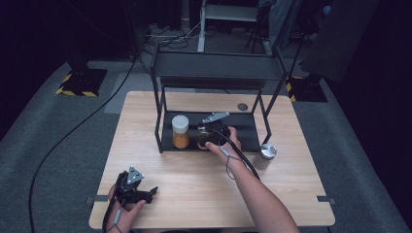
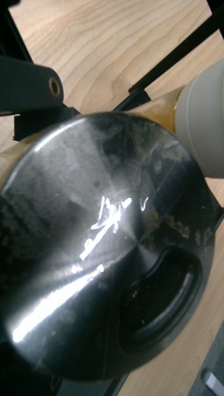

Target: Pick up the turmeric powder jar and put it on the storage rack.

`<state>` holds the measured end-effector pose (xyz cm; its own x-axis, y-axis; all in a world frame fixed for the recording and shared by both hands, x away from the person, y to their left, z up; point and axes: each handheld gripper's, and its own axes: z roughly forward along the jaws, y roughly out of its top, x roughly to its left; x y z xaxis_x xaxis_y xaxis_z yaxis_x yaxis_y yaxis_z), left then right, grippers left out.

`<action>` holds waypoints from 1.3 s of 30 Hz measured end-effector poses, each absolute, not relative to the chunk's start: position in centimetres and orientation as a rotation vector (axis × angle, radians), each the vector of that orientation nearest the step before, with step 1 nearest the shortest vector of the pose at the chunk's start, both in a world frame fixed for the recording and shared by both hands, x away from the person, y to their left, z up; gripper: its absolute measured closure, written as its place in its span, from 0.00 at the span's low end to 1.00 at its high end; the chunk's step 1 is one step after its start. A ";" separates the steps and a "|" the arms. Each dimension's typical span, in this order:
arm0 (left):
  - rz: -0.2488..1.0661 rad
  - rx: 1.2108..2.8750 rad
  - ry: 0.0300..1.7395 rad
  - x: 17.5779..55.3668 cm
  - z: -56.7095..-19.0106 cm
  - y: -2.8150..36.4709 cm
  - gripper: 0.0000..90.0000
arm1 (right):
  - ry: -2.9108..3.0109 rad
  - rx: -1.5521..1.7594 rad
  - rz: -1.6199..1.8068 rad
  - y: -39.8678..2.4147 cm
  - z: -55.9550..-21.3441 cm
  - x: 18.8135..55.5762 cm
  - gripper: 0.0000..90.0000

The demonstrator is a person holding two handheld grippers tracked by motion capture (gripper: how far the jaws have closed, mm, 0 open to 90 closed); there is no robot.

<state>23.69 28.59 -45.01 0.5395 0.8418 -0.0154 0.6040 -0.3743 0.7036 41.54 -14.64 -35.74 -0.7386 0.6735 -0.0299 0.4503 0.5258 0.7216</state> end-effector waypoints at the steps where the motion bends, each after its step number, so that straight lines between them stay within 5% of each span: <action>1: 0.459 2.111 1.164 23.7 -45.0 28.6 0.06 | 2.461 0.941 1.034 -14.6 -35.9 41.6 0.35; 35: 0.459 2.114 1.162 23.7 -45.0 28.6 0.06 | 2.412 1.064 1.044 -14.1 -39.1 43.1 0.35; 39: 0.460 2.114 1.162 23.7 -45.0 28.6 0.06 | 2.400 1.081 1.074 -14.5 -39.0 43.1 0.25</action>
<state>23.70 28.57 -44.99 0.5408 0.8410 -0.0140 0.6039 -0.3766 0.7025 43.05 -14.47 -38.96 -0.6732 0.7388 0.0324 0.5163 0.4382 0.7358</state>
